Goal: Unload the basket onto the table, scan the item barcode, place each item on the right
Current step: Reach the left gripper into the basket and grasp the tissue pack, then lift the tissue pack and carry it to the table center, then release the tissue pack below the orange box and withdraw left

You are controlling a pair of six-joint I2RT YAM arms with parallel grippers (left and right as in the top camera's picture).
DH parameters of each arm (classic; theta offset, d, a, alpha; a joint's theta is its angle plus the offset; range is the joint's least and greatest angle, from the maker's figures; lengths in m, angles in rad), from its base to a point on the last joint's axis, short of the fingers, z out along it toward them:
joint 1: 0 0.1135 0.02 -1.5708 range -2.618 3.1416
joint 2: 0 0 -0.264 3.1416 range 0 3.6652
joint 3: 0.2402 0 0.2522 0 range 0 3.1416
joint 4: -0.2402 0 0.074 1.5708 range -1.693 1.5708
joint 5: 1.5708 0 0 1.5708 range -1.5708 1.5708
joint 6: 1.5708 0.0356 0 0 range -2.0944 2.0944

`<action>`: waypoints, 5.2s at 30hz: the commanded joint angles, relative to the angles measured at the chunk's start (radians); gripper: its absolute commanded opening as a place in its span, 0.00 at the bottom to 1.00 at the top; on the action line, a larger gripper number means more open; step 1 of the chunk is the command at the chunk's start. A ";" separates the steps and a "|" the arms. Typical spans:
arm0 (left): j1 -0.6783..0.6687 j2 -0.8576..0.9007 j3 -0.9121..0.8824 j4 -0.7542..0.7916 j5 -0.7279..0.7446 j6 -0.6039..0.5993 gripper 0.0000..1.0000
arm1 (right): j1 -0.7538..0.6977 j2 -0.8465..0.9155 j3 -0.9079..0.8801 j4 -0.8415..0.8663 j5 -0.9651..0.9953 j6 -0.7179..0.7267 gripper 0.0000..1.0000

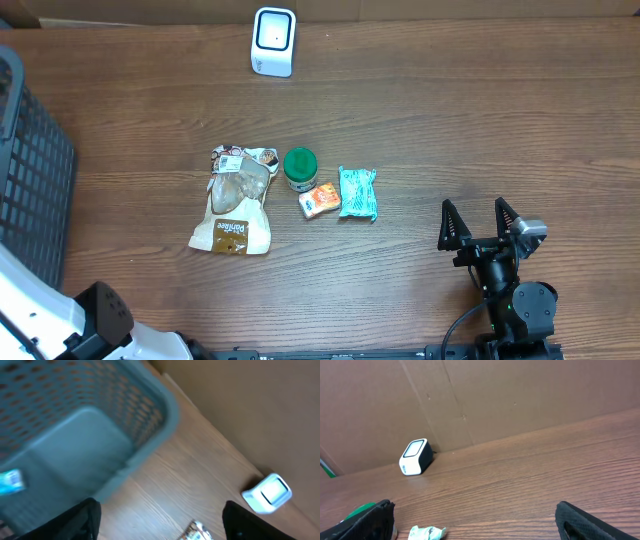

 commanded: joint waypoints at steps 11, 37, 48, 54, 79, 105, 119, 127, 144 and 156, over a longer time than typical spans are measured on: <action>0.213 0.055 -0.147 0.000 -0.165 -0.041 0.78 | 0.006 -0.008 -0.011 0.006 0.008 -0.004 1.00; 0.302 0.437 -0.205 0.021 -0.459 -0.025 0.78 | 0.006 -0.008 -0.011 0.006 0.008 -0.004 1.00; 0.362 0.438 -0.450 0.175 -0.464 -0.022 0.80 | 0.006 -0.008 -0.011 0.006 0.008 -0.004 1.00; 0.364 0.439 -0.583 0.324 -0.488 0.048 0.79 | 0.006 -0.008 -0.011 0.006 0.008 -0.004 1.00; 0.367 0.439 -0.946 0.762 -0.548 0.171 0.04 | 0.006 -0.008 -0.011 0.006 0.008 -0.004 1.00; -0.024 0.040 -0.301 0.544 -0.275 0.017 0.04 | 0.006 -0.008 -0.011 0.006 0.008 -0.004 1.00; -0.679 -0.064 -0.383 0.158 -0.213 0.083 0.04 | 0.006 -0.008 -0.011 0.006 0.008 -0.004 1.00; -1.002 0.008 -0.709 0.125 -0.087 0.075 0.04 | 0.006 -0.008 -0.011 0.006 0.008 -0.004 1.00; -1.197 0.035 -1.053 0.364 -0.120 -0.068 0.13 | 0.006 -0.008 -0.011 0.006 0.008 -0.004 1.00; -1.192 0.031 -1.054 0.364 -0.177 -0.069 0.43 | 0.006 -0.008 -0.011 0.006 0.008 -0.004 1.00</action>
